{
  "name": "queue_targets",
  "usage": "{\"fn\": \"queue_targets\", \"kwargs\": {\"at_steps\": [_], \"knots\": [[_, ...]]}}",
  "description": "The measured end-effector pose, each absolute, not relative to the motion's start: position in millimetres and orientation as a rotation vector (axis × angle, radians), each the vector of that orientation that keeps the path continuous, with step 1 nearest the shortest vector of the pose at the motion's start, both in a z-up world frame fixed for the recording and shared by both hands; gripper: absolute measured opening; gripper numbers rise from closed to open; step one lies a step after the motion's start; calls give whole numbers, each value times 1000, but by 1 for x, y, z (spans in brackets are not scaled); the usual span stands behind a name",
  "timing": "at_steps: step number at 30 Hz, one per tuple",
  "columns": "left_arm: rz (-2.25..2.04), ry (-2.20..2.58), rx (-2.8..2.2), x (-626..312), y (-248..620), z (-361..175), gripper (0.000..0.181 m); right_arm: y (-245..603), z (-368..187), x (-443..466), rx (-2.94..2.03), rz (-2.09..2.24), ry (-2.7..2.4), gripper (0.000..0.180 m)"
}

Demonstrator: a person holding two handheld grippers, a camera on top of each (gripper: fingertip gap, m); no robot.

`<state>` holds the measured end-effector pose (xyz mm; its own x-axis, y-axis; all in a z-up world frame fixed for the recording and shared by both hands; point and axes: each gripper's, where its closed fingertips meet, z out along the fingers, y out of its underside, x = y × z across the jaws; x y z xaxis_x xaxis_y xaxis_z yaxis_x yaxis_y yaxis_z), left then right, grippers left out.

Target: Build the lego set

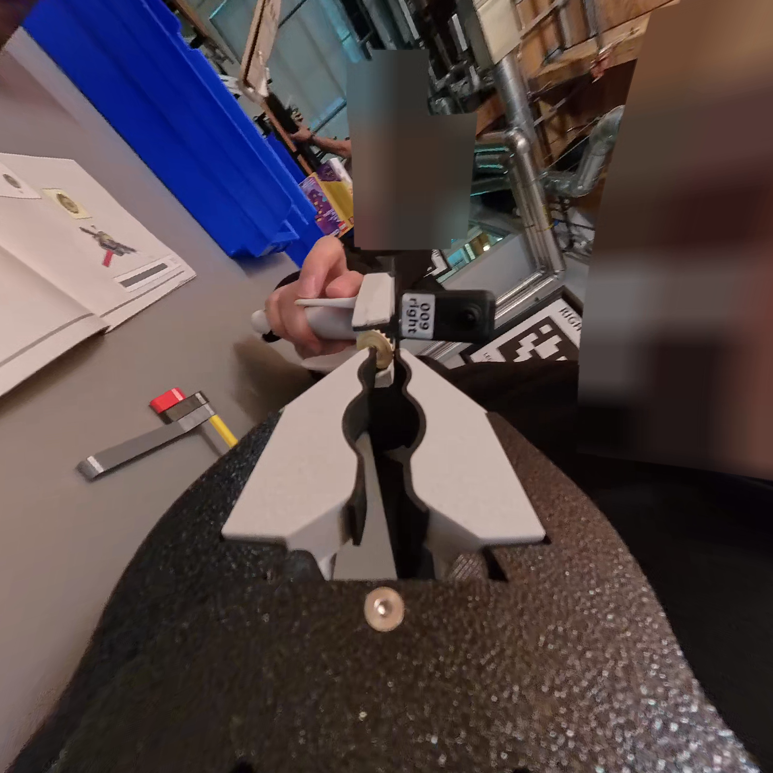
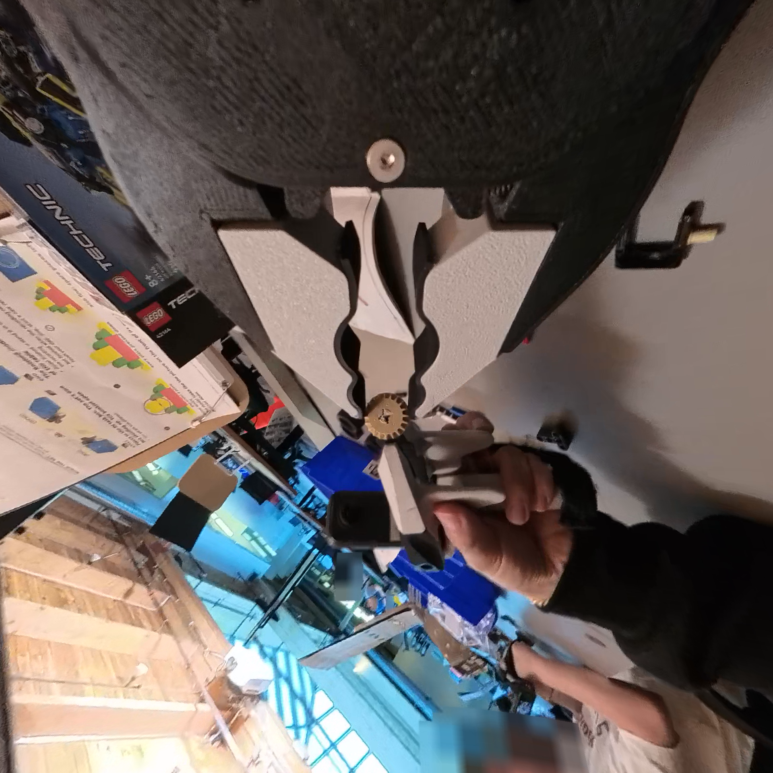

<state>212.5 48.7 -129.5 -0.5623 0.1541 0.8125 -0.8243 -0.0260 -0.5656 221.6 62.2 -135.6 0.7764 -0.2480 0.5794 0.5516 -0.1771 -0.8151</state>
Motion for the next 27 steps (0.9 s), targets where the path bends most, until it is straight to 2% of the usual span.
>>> {"fn": "queue_targets", "kwargs": {"at_steps": [5,11,14,19,27], "knots": [[1714,-1842,814,227,64,-149,8,44,-167,234,-1820,-596,-288,18],[1386,-2706,711,235,100,-213,18,-18,-232,268,-2241,-339,-64,18],[1294,-2783,527,221,96,-225,18,-30,-250,276,-2306,-305,-11,18],[1119,-2851,382,209,95,-249,18,-28,-251,274,-2325,-328,-33,18],[1117,-2846,287,203,89,-254,17,-22,-250,270,-2285,-307,-52,23]]}}
